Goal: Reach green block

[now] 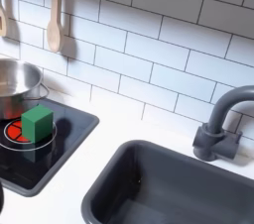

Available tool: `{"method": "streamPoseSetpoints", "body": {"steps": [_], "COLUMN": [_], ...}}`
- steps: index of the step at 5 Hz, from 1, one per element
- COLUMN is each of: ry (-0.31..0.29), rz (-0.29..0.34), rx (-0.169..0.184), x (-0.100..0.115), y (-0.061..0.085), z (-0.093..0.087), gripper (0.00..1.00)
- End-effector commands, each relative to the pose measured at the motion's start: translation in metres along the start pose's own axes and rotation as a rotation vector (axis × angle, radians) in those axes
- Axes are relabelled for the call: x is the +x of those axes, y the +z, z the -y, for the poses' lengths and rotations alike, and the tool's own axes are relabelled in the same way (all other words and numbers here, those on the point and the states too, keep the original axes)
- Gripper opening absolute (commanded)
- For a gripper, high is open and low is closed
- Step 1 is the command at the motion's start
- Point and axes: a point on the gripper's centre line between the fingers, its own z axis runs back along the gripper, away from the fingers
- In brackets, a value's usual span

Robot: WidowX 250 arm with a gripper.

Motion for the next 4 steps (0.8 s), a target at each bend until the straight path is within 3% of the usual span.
{"method": "streamPoseSetpoints", "body": {"steps": [1, 4], "ry": [0.0, -0.038], "rz": [0.0, -0.012], "rx": [0.001, 0.005], "x": [0.0, 0.019], "y": [0.0, -0.006], "z": [0.0, -0.006], "gripper": [1.0, 1.0]}}
